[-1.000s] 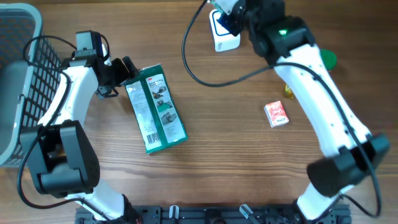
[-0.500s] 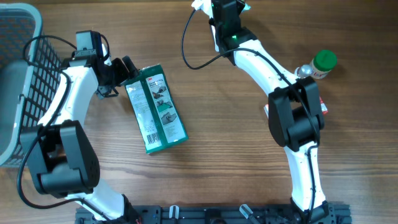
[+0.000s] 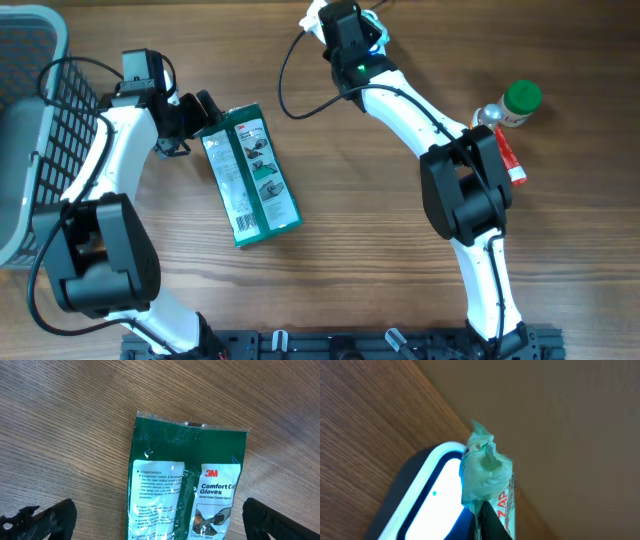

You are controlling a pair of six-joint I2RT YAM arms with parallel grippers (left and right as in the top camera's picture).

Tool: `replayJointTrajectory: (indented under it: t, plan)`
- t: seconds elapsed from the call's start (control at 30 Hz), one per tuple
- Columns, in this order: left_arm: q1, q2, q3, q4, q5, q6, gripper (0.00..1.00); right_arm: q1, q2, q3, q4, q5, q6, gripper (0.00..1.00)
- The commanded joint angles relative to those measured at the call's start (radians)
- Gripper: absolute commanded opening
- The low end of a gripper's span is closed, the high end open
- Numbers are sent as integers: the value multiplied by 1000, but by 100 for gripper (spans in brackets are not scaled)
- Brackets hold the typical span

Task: Scan the item barcode
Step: 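Hold the wipes pack up at the scanner window with the right gripper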

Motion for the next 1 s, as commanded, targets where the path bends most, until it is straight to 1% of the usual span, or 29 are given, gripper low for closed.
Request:
replayJointTrajectory:
  t: [0.0, 0.17, 0.23, 0.33, 0.4, 0.5, 0.57, 0.7, 0.73, 0.77, 0.9, 0.97]
  plan:
    - [5, -13, 13, 0, -2, 9, 100, 0, 14, 14, -6, -17, 180, 4]
    - [5, -13, 13, 0, -2, 9, 100, -5, 4, 15, 56, 21, 179, 4]
    - [5, -13, 13, 0, -2, 9, 100, -5, -18, 15, 125, 76, 165, 4]
    - [5, -13, 13, 0, -2, 9, 100, 0, -32, 15, 185, 77, 80, 4]
    - [5, -13, 13, 0, -2, 9, 100, 2, -32, 15, 143, 59, 101, 4]
    - [5, -13, 13, 0, -2, 9, 100, 2, -31, 14, 70, -8, 177, 4]
    - [5, -13, 13, 0, -2, 9, 100, 2, -31, 14, 66, -17, 216, 4]
    - [5, -13, 13, 0, -2, 9, 100, -11, -49, 16, 103, 21, 202, 4]
    - [5, -13, 13, 0, -2, 9, 100, -17, -61, 16, 103, 21, 182, 4]
    - [5, -13, 13, 0, -2, 9, 100, -22, -73, 16, 105, 22, 118, 4]
    - [5, -13, 13, 0, -2, 9, 100, -26, -83, 16, 148, 103, -199, 4]
    - [5, -13, 13, 0, -2, 9, 100, -26, -83, 16, 155, 85, -197, 4]
